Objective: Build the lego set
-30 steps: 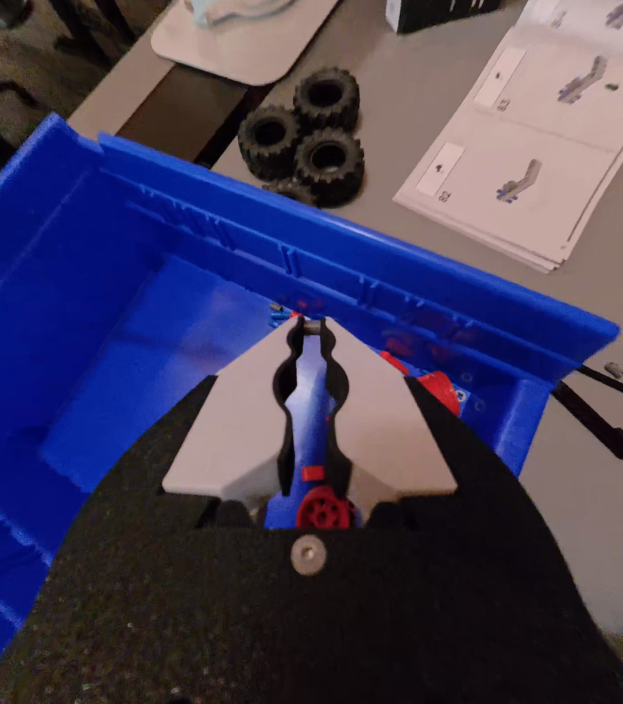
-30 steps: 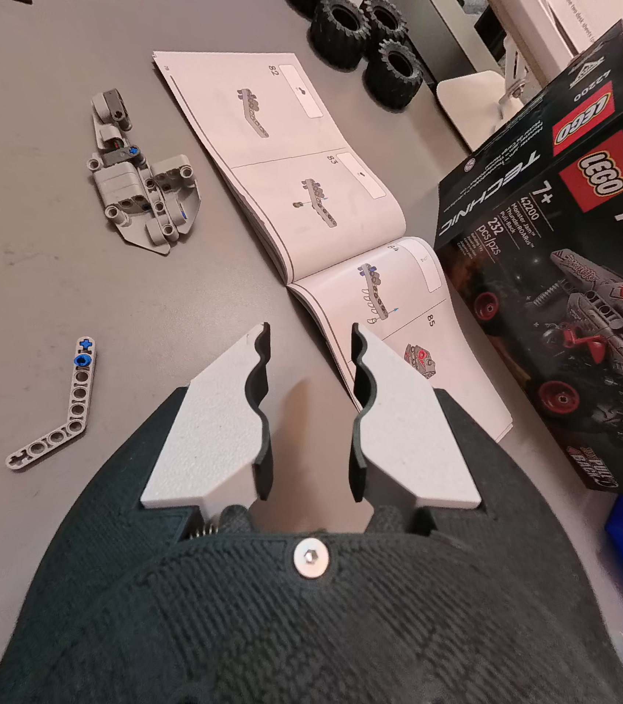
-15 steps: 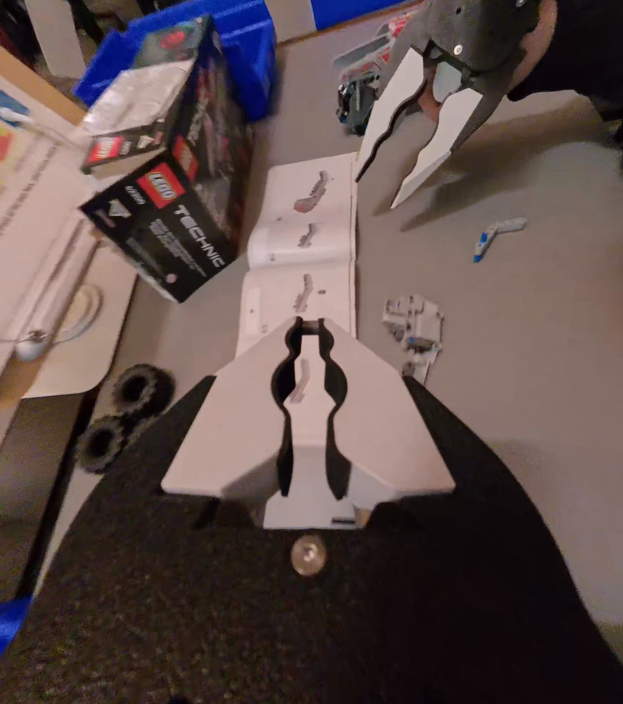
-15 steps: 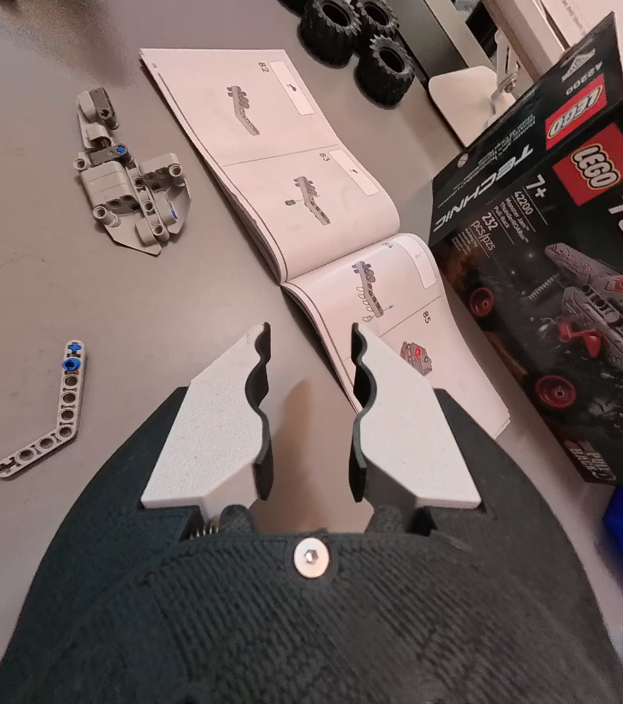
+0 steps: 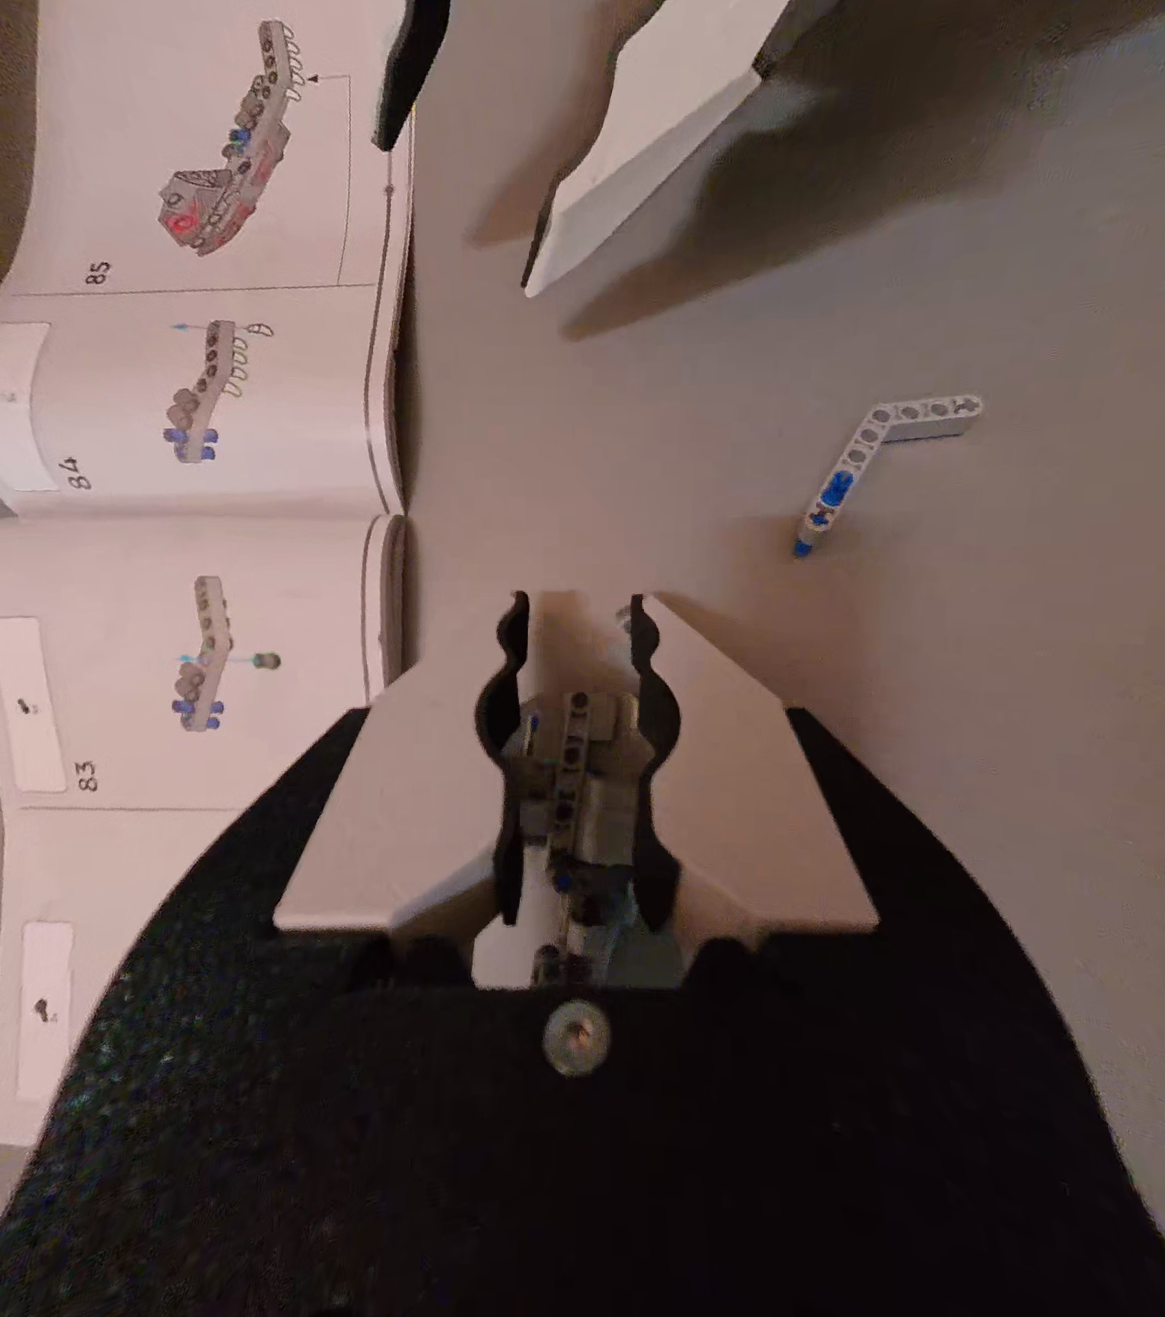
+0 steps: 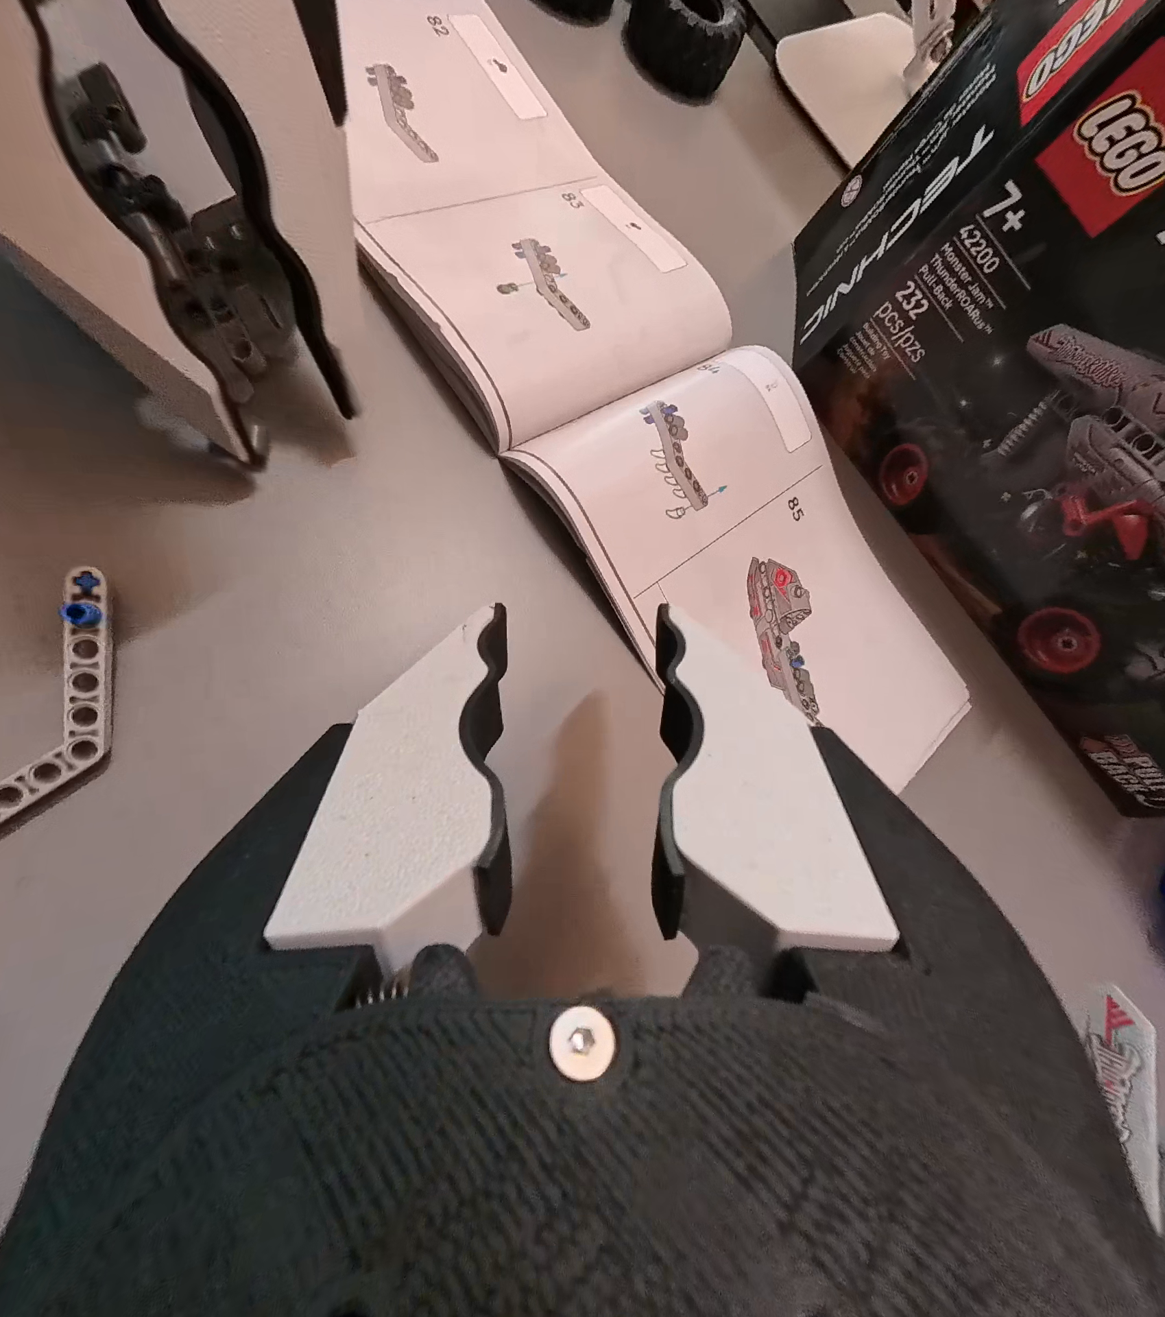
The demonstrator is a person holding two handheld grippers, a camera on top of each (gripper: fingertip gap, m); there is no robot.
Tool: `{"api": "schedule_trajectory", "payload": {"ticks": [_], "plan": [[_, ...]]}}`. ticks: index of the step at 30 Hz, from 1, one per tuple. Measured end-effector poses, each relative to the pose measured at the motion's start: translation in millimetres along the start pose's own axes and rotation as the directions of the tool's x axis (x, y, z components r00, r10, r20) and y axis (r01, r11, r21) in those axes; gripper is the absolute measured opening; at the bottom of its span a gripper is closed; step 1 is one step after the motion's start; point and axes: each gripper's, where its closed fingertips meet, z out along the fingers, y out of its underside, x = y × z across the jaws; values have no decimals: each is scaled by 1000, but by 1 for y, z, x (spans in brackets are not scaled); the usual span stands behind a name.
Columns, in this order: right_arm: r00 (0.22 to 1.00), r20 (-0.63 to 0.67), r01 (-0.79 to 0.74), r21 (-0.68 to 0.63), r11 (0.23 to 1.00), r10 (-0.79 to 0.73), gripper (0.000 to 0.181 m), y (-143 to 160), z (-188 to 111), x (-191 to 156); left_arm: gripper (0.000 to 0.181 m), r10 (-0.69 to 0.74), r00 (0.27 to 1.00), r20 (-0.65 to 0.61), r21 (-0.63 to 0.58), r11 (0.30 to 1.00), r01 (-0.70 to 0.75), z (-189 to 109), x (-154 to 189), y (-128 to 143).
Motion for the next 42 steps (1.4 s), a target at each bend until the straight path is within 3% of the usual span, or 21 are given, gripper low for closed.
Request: {"api": "schedule_trajectory", "payload": {"ticks": [3, 6, 7, 9, 12, 14, 16, 18, 22, 25, 26, 28, 29, 34, 38, 42], "plan": [[1000, 1, -2, -1, 1000, 2, 40, 0, 3, 0, 26, -42, 997, 72, 55, 998, 38, -50, -21, -3], [1000, -11, 6, -1, 1000, -6, 40, -1, 1, 1, 19, -182, 945, 270, 143, 979, 148, -143, -71, 19], [1000, -14, 10, -1, 1000, -10, 40, -2, 1, 2, 17, -246, 899, 361, 158, 967, 202, -179, -89, 39], [1000, -23, 18, 5, 1000, -18, 40, -6, -1, 4, 14, -365, 773, 519, 126, 927, 353, -242, -112, 105], [999, -35, 37, 22, 999, -36, 40, -15, 0, 6, 14, -522, 609, 597, 44, 780, 624, -289, -107, 212], [998, -35, 45, 28, 999, -44, 39, -20, 4, 6, 15, -607, 574, 549, -29, 673, 739, -286, -91, 256], [999, -24, 50, 28, 998, -49, 40, -24, 9, 4, 16, -652, 593, 474, -101, 628, 771, -268, -81, 273], [998, -12, 57, 26, 998, -57, 39, -28, 14, 1, 17, -663, 663, 346, -185, 645, 742, -242, -70, 266], [998, 10, 67, 20, 998, -67, 40, -31, 20, -4, 0, -607, 782, 139, -296, 728, 618, -199, -63, 250], [997, 19, 74, 17, 997, -74, 40, -33, 22, -6, 0, -641, 766, 53, -386, 694, 608, -181, -62, 256], [997, 23, 78, 12, 997, -78, 40, -32, 23, -6, 0, -660, 746, 89, -362, 676, 642, -181, -71, 258], [996, 22, 82, 3, 997, -82, 40, -31, 24, -3, 0, -605, 712, 356, -315, 640, 701, -196, -110, 287], [997, 19, 81, 2, 997, -81, 40, -31, 24, -2, 0, -614, 672, 415, -290, 610, 737, -205, -117, 295], [998, 15, 67, 4, 998, -68, 40, -30, 28, 4, 0, -644, 601, 474, -131, 623, 771, -245, -118, 286], [997, 22, 77, -1, 997, -77, 40, -29, 31, 4, 0, -617, 637, 461, -342, 539, 770, -253, -76, 309], [997, 18, 77, 0, 997, -77, 39, -29, 30, 6, 0, -648, 687, 330, -430, 545, 720, -232, -59, 307]]}}
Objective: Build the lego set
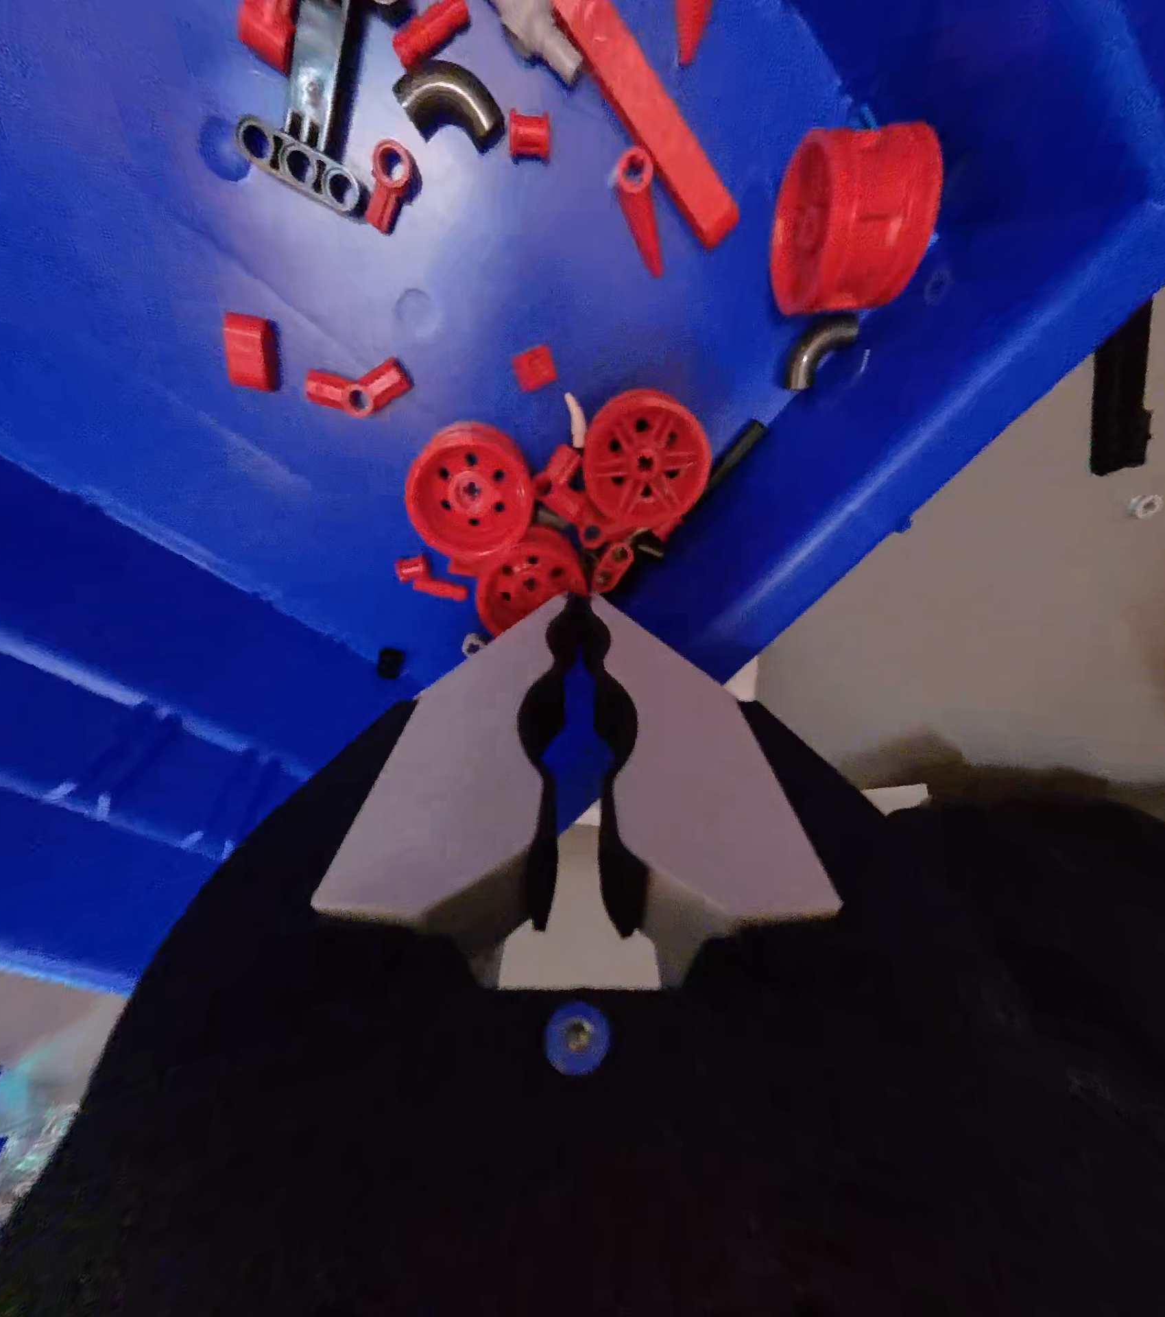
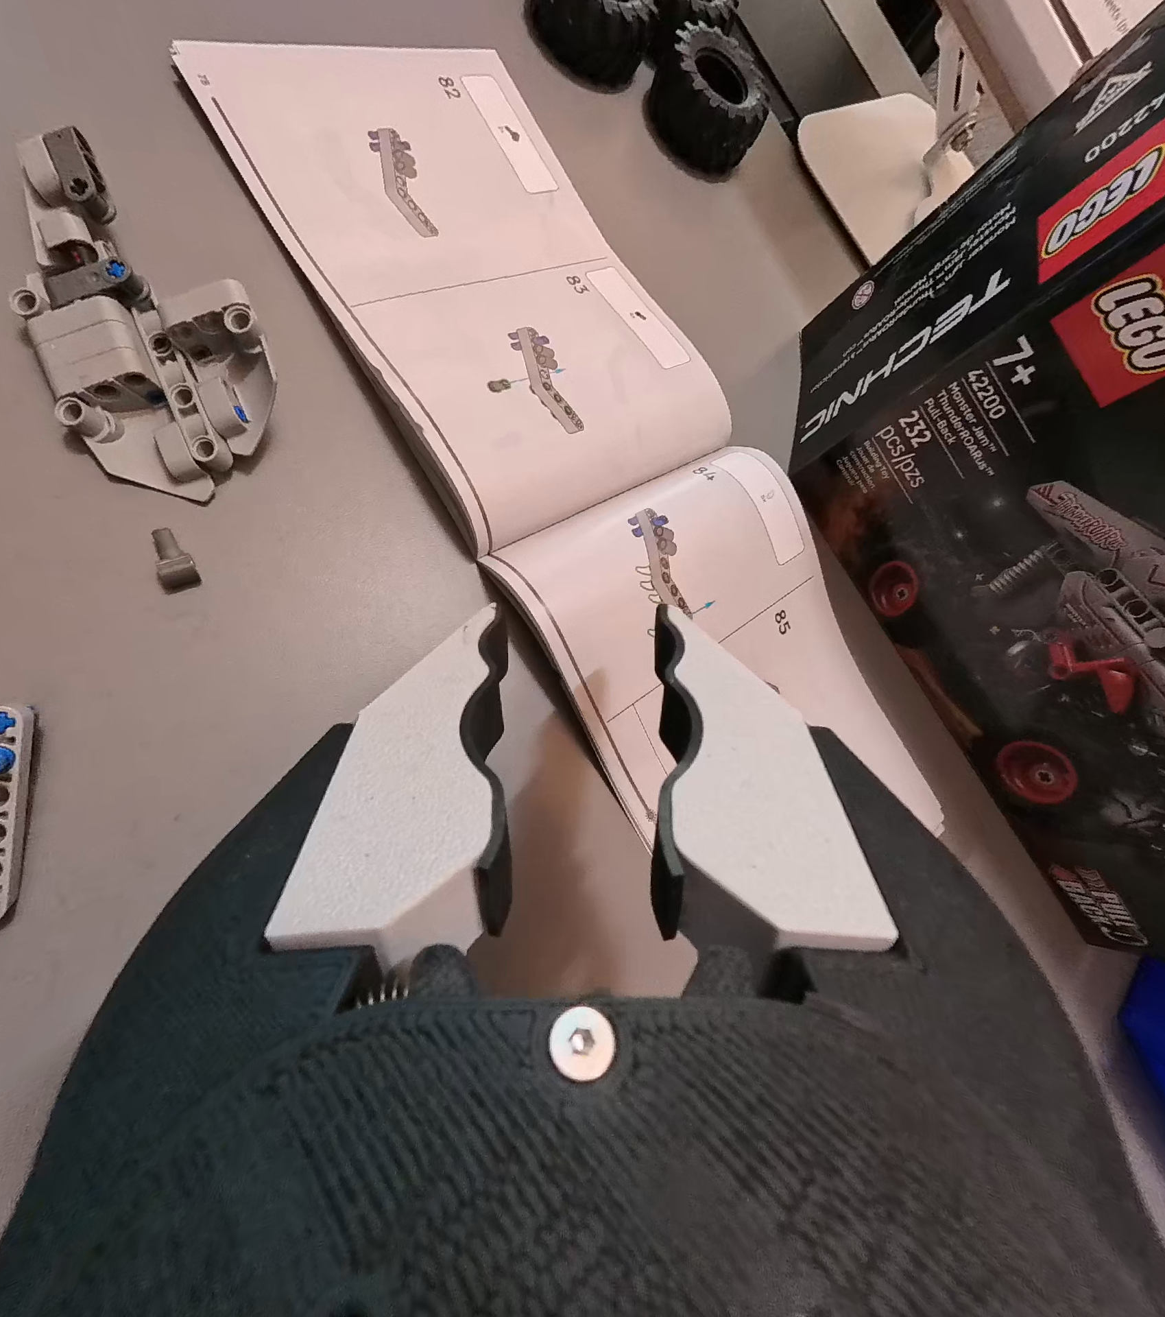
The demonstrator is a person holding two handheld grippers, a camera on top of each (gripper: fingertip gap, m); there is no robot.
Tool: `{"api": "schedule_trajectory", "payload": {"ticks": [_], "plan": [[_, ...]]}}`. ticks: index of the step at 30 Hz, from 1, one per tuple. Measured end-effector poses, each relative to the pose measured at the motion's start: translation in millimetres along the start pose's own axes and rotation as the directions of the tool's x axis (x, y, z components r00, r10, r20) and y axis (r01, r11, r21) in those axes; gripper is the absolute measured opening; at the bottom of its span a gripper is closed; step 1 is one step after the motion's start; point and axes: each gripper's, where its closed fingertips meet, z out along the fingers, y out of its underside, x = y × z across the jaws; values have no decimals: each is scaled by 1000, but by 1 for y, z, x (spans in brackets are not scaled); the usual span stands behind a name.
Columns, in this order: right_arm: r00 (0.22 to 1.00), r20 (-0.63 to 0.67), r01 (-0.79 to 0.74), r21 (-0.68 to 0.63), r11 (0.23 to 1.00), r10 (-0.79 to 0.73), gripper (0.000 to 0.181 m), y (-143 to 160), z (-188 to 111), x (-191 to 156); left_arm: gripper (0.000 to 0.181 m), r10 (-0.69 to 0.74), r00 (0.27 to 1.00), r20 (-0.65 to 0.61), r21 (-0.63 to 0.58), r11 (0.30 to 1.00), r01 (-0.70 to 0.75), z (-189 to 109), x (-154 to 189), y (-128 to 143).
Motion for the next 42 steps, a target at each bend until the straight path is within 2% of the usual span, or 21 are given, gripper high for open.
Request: {"api": "schedule_trajectory", "payload": {"ticks": [2, 7, 9, 12, 15, 17, 18, 20, 23, 26, 27, 31, 36, 37, 40, 42], "plan": [[1000, -1, -1, -3, 1000, 1, 40, 1, 0, 0, 0, -9, 1000, 3, 23, 1000, 9, 0, -3, -8], [1000, -1, 2, -13, 1000, -2, 40, 4, 0, -2, 0, -165, 949, 269, 114, 984, 139, -6, -61, -18], [1000, -4, 5, -17, 1000, -5, 40, 4, -1, 0, 0, -158, 962, 223, 157, 980, 125, -12, -53, -20], [1000, -10, 5, -13, 1000, -5, 40, 3, -2, 2, 0, -22, 998, 58, 243, 970, 7, -23, -13, -31], [1000, -8, 12, -17, 1000, -13, 39, 3, -1, 3, 0, 157, 986, -57, 202, 969, -143, -11, 18, -29], [1000, -2, 18, -17, 1000, -18, 39, 1, 1, 2, 0, 147, 979, -139, 87, 987, -136, 5, 27, -21], [1000, -1, 21, -18, 1000, -21, 39, 0, 1, 3, 0, 123, 978, -169, 124, 987, -103, 3, 29, -32], [1000, -1, 24, -15, 1000, -24, 39, -1, 3, 3, 0, 95, 989, -117, 145, 986, -78, 4, 17, -42], [1000, 3, 24, -18, 1000, -24, 39, -1, 4, 2, 0, 43, 990, 137, 160, 985, -65, -2, -27, -43], [1000, 8, 26, -26, 999, -26, 39, 2, 7, 3, 0, 31, 998, 60, 227, 973, -44, -15, -17, -38], [1000, 9, 25, -27, 999, -25, 39, 2, 8, 3, 0, 36, 999, 22, 210, 977, -40, -16, -11, -31], [1000, 16, 27, -23, 999, -27, 39, 1, 11, 6, 0, 55, 997, -55, 36, 998, -53, -3, 3, 3], [999, 31, 37, -25, 999, -36, 39, -1, 16, 3, 0, 40, 982, -186, -79, 995, -56, 21, 15, 5], [999, 32, 39, -28, 999, -38, 39, 0, 17, 3, 0, 47, 982, -183, -68, 996, -60, 21, 13, 0], [999, 34, 32, -30, 999, -31, 39, 1, 18, 3, 0, 46, 998, 30, 8, 999, -47, 19, -23, -16], [999, 37, 26, -33, 999, -25, 39, 3, 20, 3, 0, 18, 995, 99, 47, 999, -23, 13, -38, -20]]}}
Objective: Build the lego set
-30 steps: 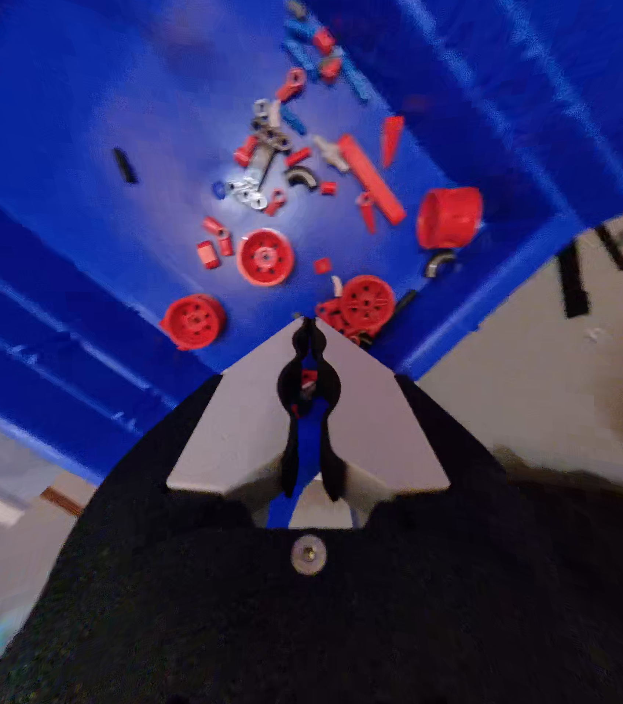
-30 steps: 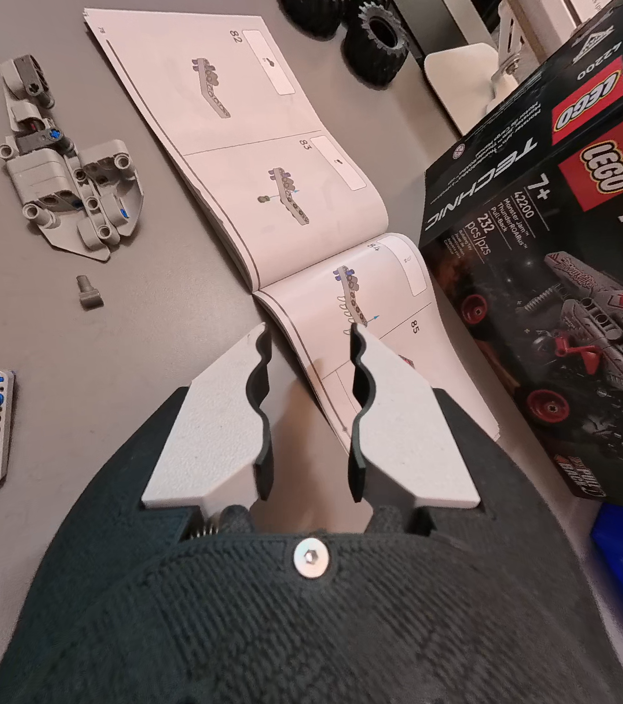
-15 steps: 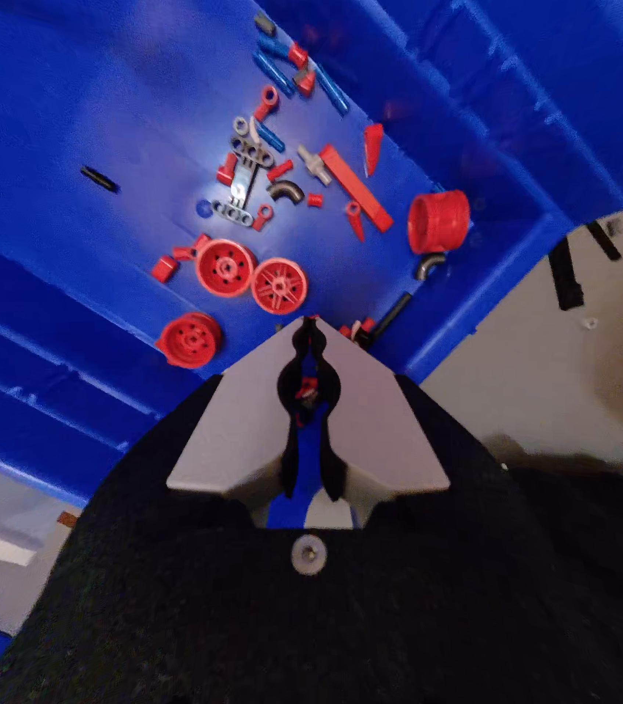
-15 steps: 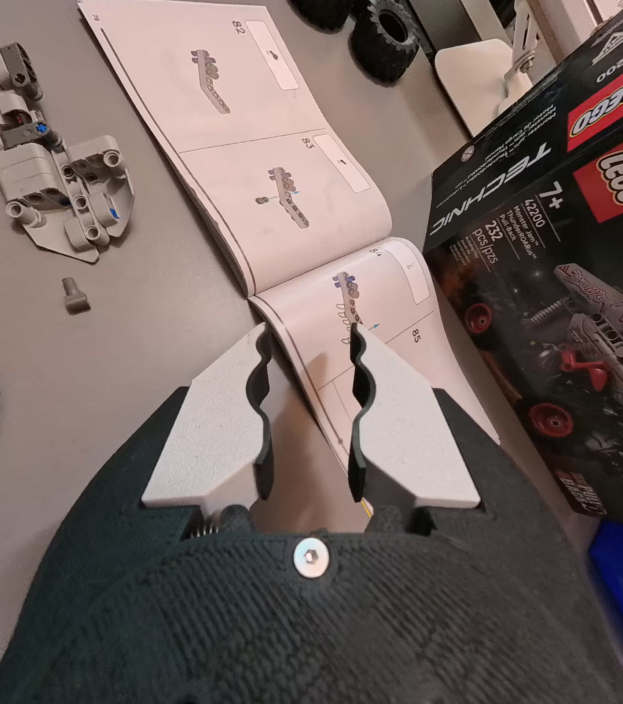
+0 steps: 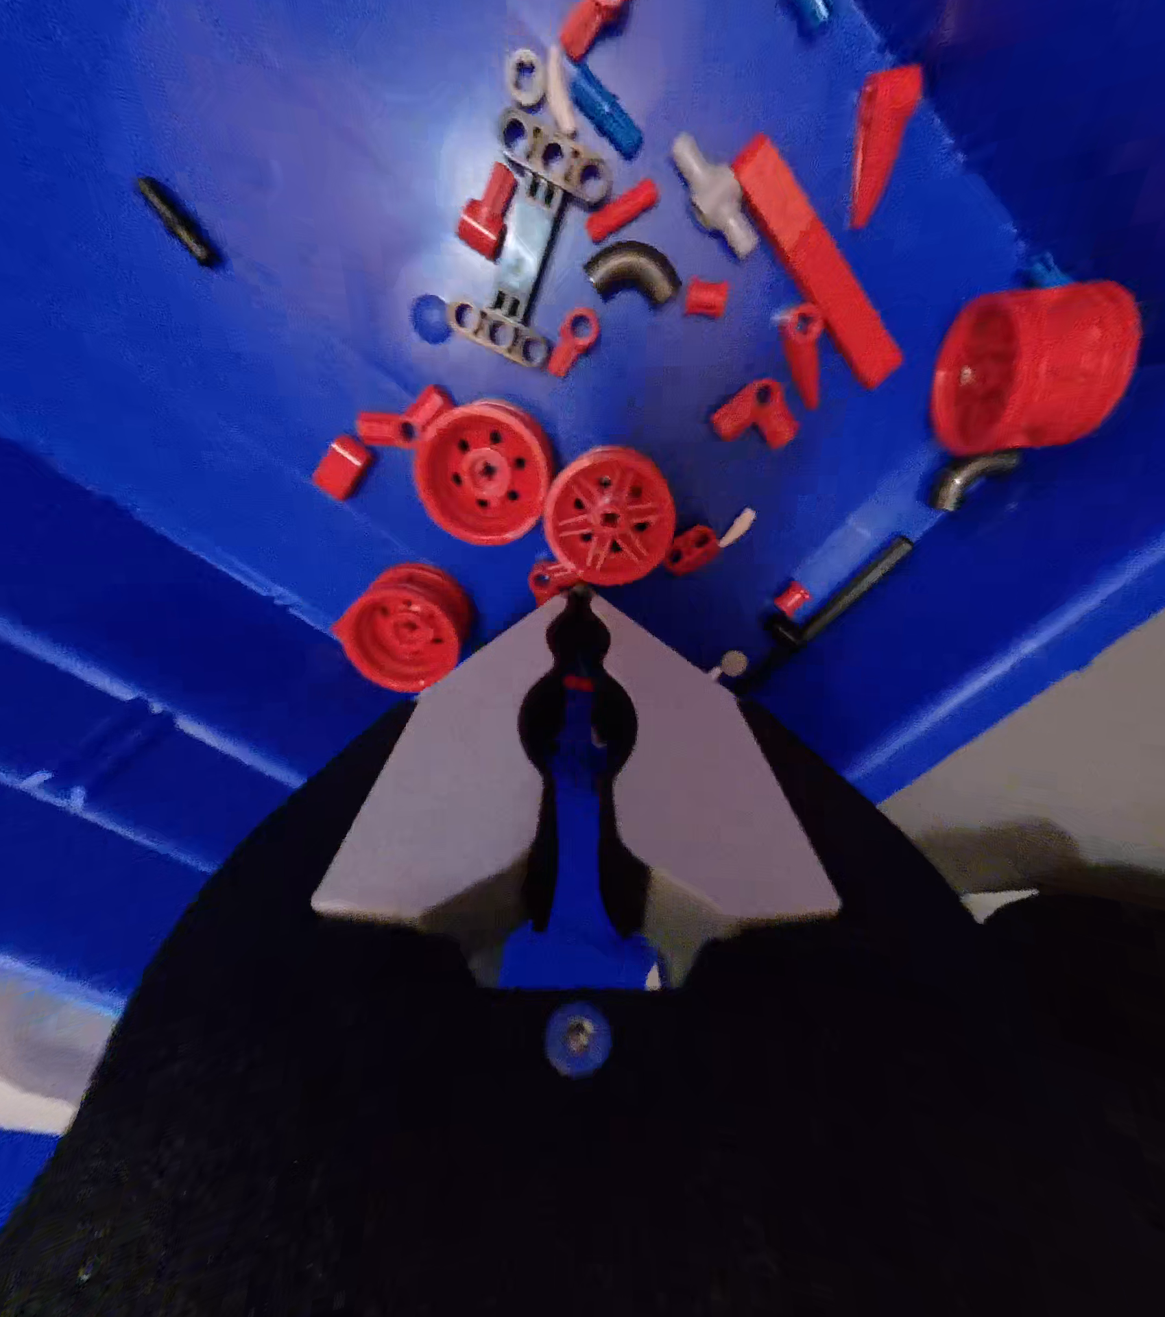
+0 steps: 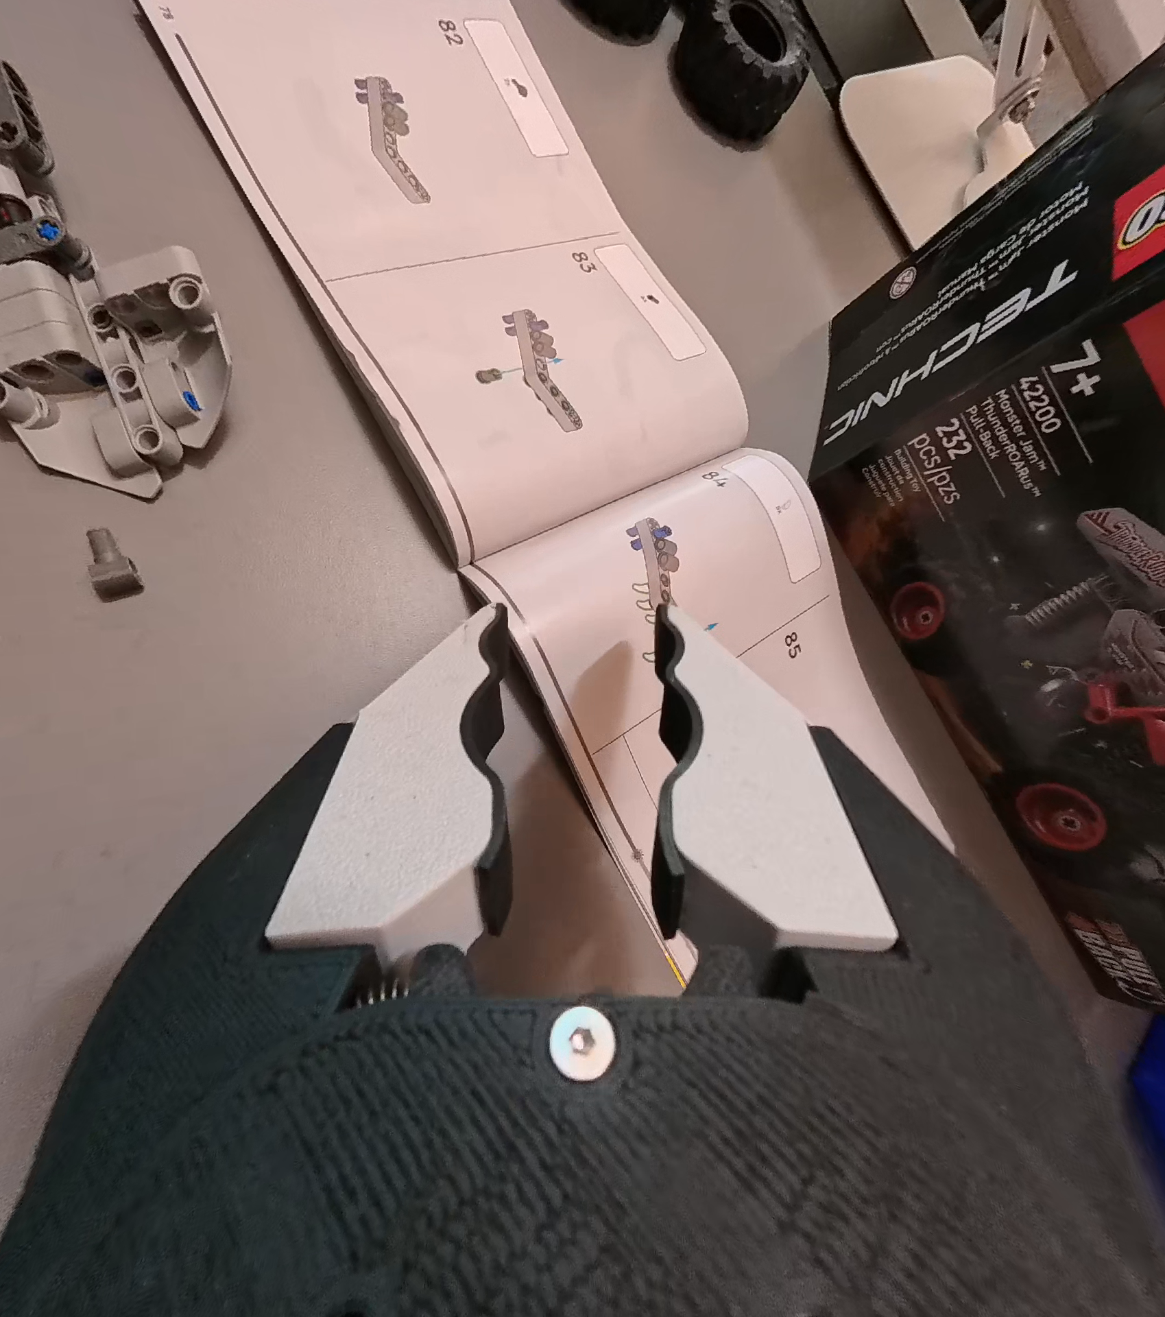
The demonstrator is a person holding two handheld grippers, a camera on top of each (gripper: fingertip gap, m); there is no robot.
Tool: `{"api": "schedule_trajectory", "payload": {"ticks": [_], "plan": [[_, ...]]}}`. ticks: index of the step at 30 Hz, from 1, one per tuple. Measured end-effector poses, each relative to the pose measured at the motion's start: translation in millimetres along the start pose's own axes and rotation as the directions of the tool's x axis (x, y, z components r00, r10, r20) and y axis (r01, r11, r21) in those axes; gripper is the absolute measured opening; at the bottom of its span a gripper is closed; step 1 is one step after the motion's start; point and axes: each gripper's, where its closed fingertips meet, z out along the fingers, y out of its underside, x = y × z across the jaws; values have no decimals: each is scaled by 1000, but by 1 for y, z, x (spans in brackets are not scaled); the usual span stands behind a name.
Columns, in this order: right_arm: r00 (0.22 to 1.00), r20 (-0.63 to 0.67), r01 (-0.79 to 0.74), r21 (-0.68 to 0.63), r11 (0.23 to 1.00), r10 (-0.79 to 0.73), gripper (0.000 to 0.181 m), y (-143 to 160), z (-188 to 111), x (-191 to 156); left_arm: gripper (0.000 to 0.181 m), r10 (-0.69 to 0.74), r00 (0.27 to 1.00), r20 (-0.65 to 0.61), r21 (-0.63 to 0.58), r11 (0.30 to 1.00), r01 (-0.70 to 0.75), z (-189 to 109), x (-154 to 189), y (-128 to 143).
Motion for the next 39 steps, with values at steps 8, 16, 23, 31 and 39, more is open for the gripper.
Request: {"api": "schedule_trajectory", "payload": {"ticks": [8, 16, 23, 31, 39], "plan": [[1000, 12, 18, -3, 1000, -17, 40, -6, 2, 2, 10, 204, 961, -189, 311, 940, -139, -26, 50, -47], [998, 37, -55, 135, 989, 50, 40, -38, -12, 4, 9, -127, 988, -90, 257, 955, 146, -34, 2, -27], [999, 33, -27, 128, 991, 23, 40, -38, -11, 1, 7, -220, 975, -6, 14, 975, 220, -29, 2, 23], [999, 45, -30, 122, 992, 25, 39, -35, -9, -2, 0, -165, 986, 20, -248, 955, 165, -10, 7, 52], [997, 71, -25, 101, 995, 18, 40, -29, -6, -7, 0, -224, 975, -6, -354, 912, 207, 0, 14, 61]]}}
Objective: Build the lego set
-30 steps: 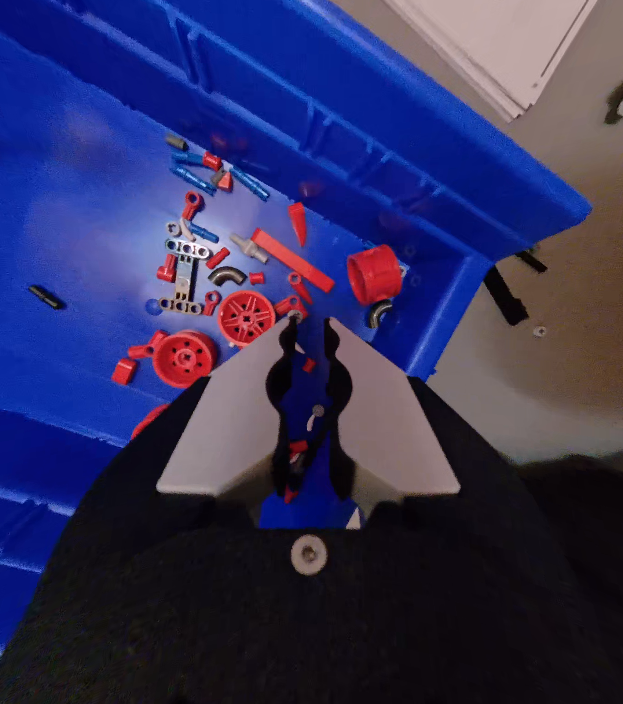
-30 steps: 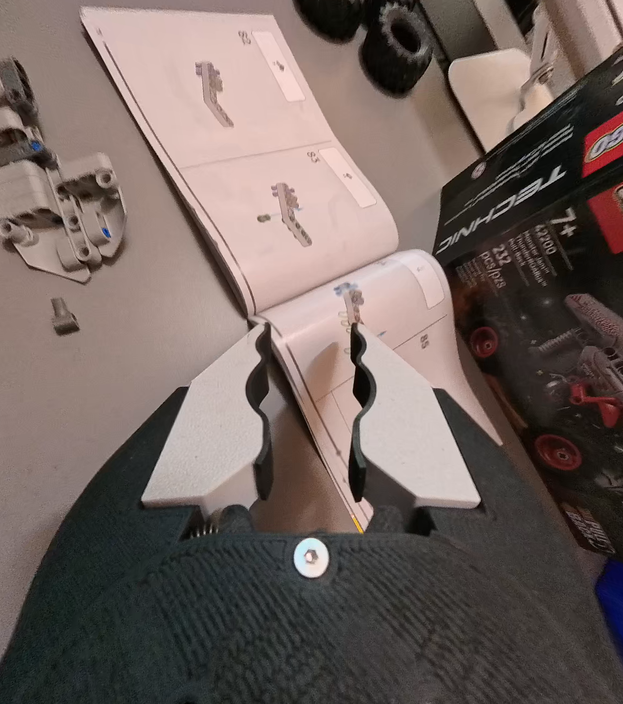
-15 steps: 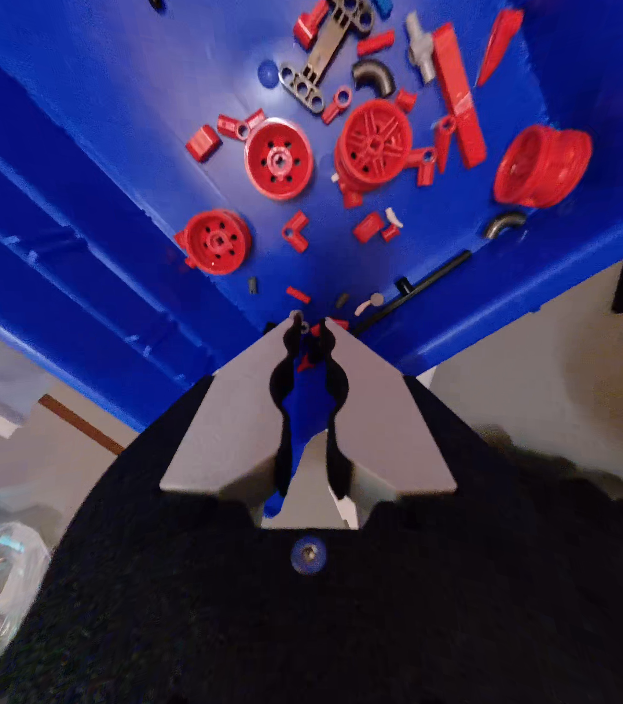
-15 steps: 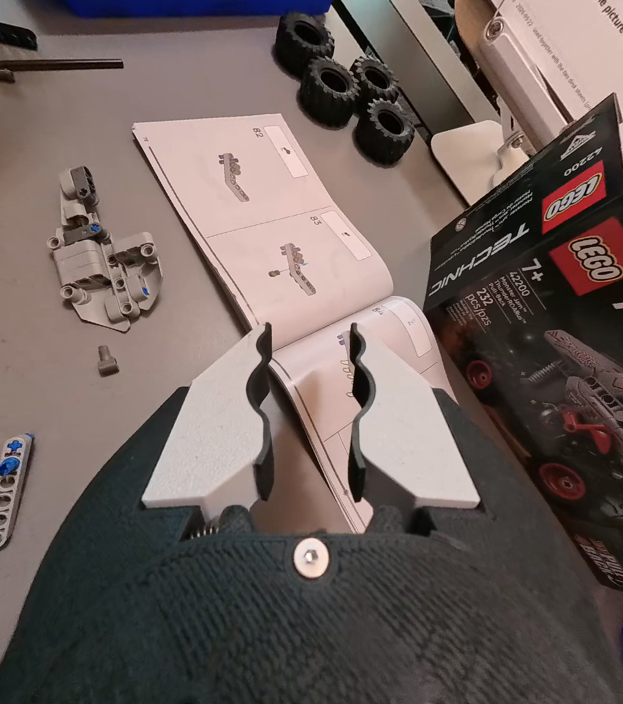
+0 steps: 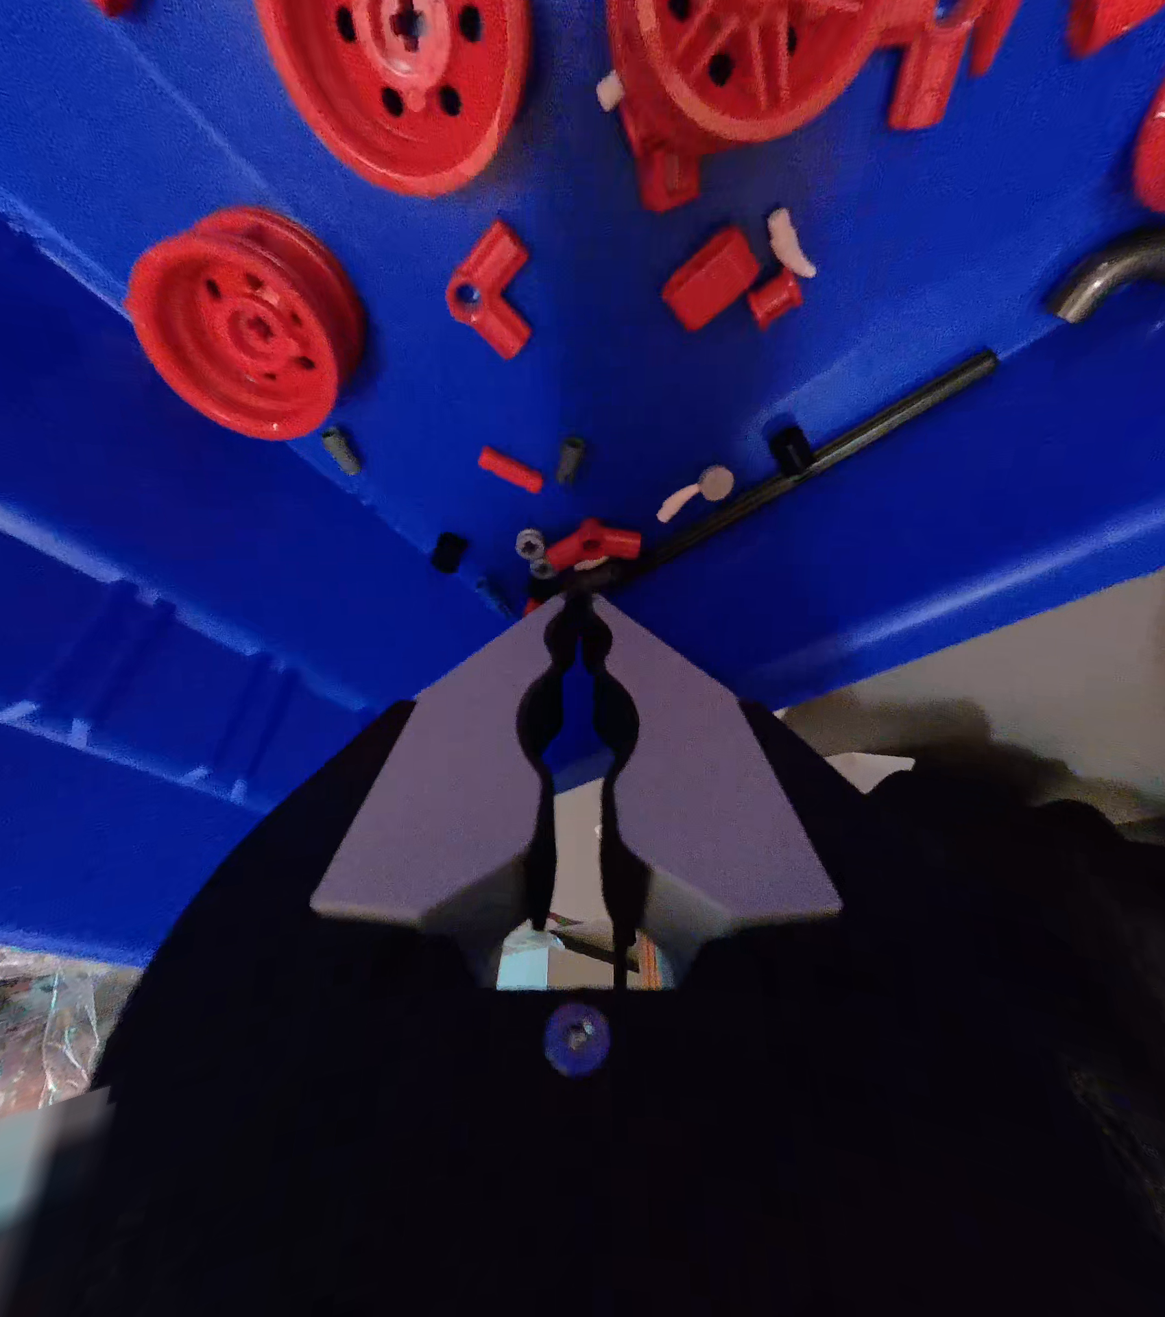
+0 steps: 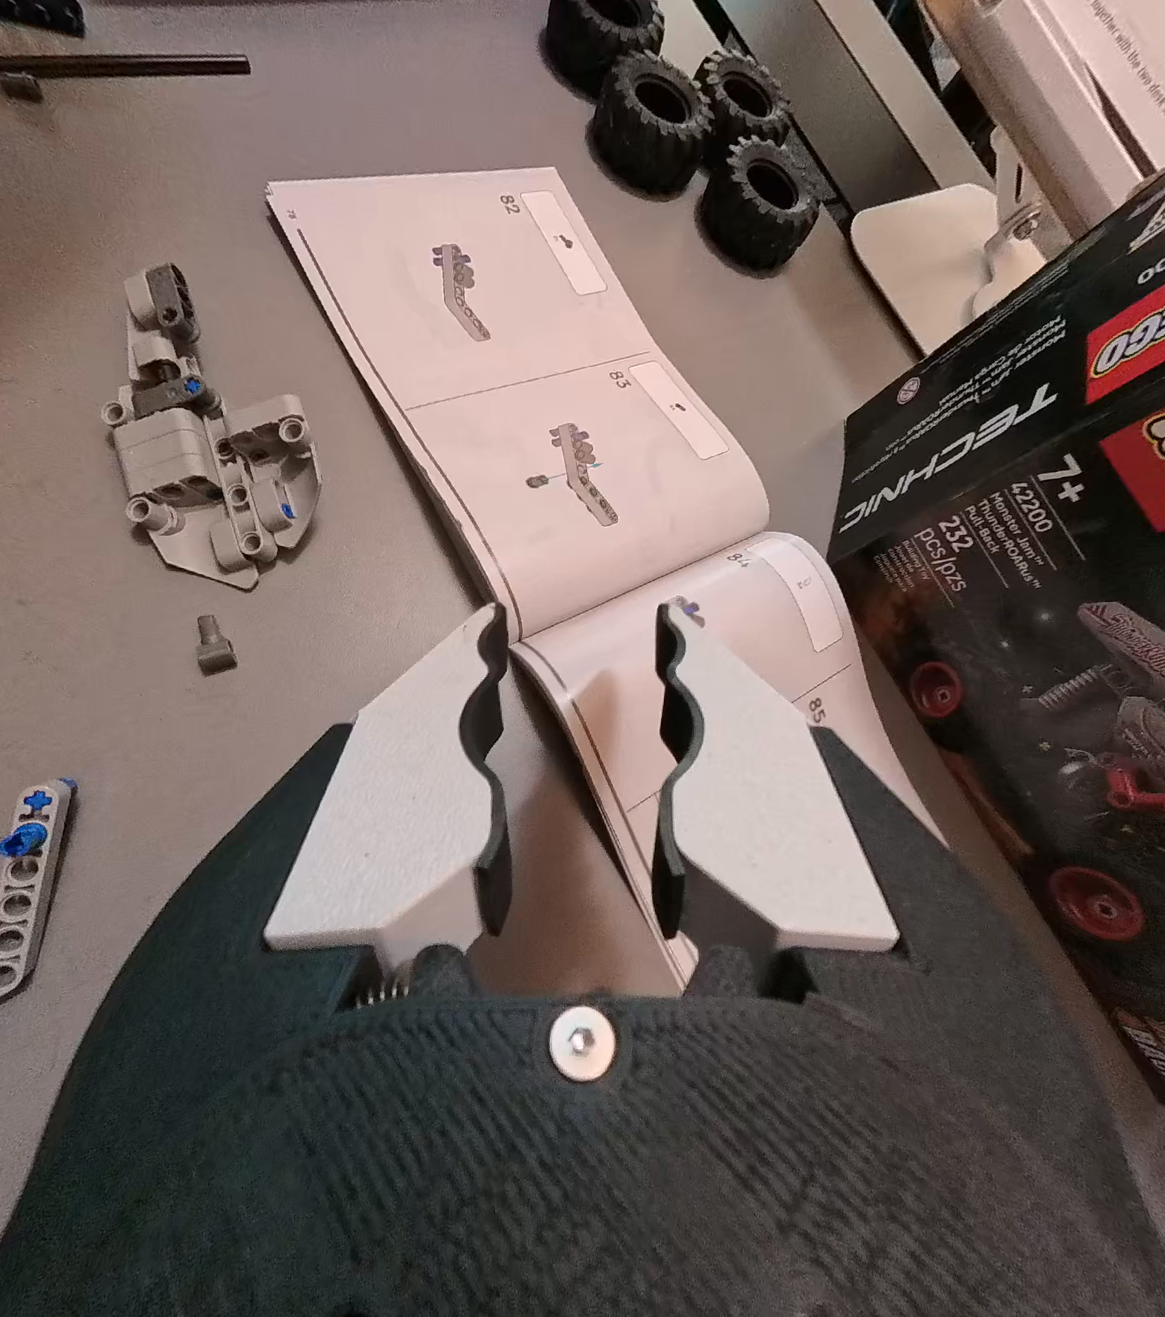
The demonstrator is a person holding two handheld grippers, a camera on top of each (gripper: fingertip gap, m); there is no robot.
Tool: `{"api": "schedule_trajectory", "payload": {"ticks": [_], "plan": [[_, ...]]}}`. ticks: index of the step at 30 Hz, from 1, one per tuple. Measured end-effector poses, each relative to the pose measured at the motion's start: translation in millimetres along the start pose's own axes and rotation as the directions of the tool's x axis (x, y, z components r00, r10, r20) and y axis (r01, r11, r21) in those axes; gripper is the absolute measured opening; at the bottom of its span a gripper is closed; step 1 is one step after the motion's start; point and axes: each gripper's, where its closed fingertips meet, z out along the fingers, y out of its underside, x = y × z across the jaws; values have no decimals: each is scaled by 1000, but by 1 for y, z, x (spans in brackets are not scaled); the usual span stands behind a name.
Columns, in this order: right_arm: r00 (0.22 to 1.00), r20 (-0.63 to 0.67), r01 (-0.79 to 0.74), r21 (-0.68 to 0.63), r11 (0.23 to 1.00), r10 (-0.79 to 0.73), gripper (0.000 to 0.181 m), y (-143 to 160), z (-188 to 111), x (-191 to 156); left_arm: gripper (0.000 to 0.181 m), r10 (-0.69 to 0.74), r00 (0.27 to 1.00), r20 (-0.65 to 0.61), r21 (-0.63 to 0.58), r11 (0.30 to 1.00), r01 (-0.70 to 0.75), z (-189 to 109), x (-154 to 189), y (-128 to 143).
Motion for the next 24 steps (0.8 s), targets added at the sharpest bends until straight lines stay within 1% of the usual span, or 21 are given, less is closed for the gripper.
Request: {"api": "schedule_trajectory", "payload": {"ticks": [2, 7, 9, 11, 12, 13, 14, 17, 21, 24], "plan": [[1000, 5, -3, -1, 1000, 3, 40, 1, 0, -1, 0, 26, 1000, -4, 15, 1000, -26, 0, 0, -1], [1000, -4, 0, 6, 1000, 0, 40, 0, -1, 2, 0, 33, 999, -12, 34, 999, -32, -1, 0, -5], [1000, -9, 0, 8, 1000, 0, 40, -1, -2, 2, 0, 46, 999, -12, 88, 995, -45, -3, -1, -11], [1000, -15, 1, 3, 1000, -1, 40, 1, -3, 3, 0, 36, 999, -7, 200, 979, -34, -11, -3, -29], [1000, -17, 3, 2, 1000, -3, 40, 1, -4, 3, 0, 25, 1000, -13, 240, 971, -22, -15, -4, -37], [1000, -20, 4, 2, 1000, -4, 40, 1, -5, 3, 0, 17, 1000, -14, 255, 967, -13, -18, -4, -40], [1000, -22, 5, 1, 1000, -5, 40, 1, -5, 3, 0, 19, 1000, -5, 258, 966, -17, -19, -4, -39], [1000, -28, 4, 2, 1000, -3, 40, 1, -7, 4, 11, 29, 1000, 8, 250, 968, -30, -20, -3, -32], [999, -33, 7, 1, 1000, -7, 40, 2, -8, 5, 15, 63, 998, 3, 241, 969, -62, -20, 5, -32], [999, -36, 7, 2, 1000, -7, 40, 2, -9, 6, 15, 42, 999, -2, 225, 974, -40, -19, 5, -34]]}}
